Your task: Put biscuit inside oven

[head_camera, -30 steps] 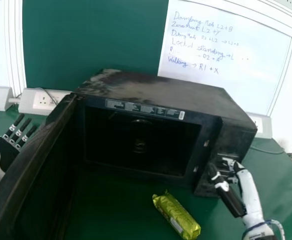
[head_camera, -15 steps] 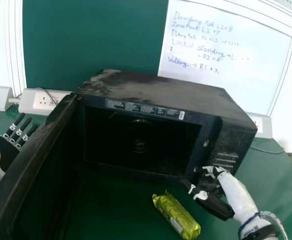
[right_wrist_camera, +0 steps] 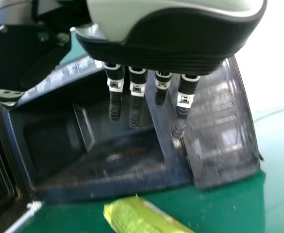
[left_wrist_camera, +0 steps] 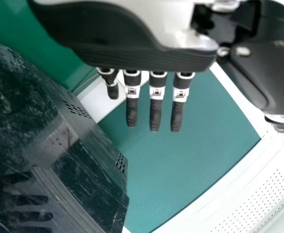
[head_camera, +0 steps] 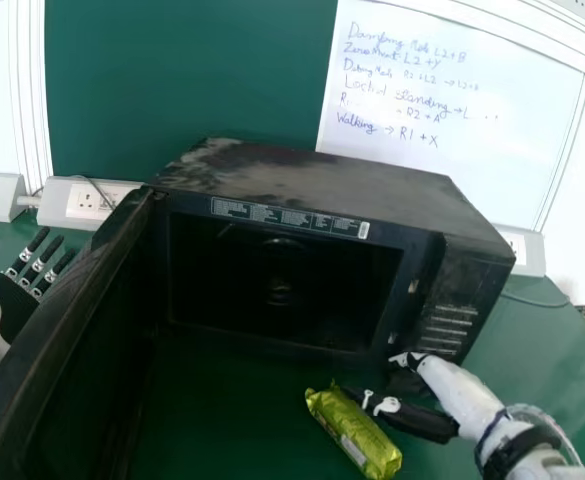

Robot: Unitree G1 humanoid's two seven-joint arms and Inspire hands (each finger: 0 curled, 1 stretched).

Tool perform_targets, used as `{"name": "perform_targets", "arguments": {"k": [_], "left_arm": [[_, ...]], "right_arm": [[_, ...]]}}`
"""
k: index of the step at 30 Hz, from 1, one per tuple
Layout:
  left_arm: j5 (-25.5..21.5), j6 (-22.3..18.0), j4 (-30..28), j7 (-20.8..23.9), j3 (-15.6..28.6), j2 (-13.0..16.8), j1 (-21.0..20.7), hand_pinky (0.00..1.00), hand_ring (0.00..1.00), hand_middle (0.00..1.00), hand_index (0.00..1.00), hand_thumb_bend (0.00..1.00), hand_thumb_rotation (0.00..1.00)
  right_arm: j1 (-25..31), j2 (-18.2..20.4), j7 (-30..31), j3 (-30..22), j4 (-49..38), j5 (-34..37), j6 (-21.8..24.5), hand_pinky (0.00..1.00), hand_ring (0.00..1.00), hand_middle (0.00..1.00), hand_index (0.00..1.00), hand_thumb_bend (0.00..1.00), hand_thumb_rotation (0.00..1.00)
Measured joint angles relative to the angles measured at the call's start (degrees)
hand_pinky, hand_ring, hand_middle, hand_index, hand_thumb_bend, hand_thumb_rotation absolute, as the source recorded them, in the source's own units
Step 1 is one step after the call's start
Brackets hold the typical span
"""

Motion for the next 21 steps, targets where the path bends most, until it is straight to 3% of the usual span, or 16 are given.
{"name": "perform_targets", "arguments": {"k": [5, 12, 21], "left_arm": [[-0.1, 0.0, -0.5, 0.5, 0.0, 0.0, 0.0, 0.76, 0.78, 0.79, 0.77, 0.50, 0.12], [-0.7, 0.2, -1.4, 1.3, 0.0, 0.0, 0.0, 0.73, 0.77, 0.77, 0.75, 0.53, 0.10], [-0.7, 0.3, -1.6, 1.2, 0.0, 0.0, 0.0, 0.77, 0.79, 0.79, 0.76, 0.47, 0.13]], "right_arm": [[-1.9, -2.5, 3.4, 1.4, 0.0, -1.2, 1.0, 0.77, 0.86, 0.85, 0.86, 1.00, 0.32], [-3.6, -5.1, 6.3, 3.2, 0.5, -1.6, -0.4, 0.72, 0.81, 0.81, 0.85, 1.00, 0.31], [-6.1, -8.2, 10.2, 7.0, 1.9, -2.4, -4.8, 0.75, 0.84, 0.85, 0.86, 1.00, 0.29]]}}
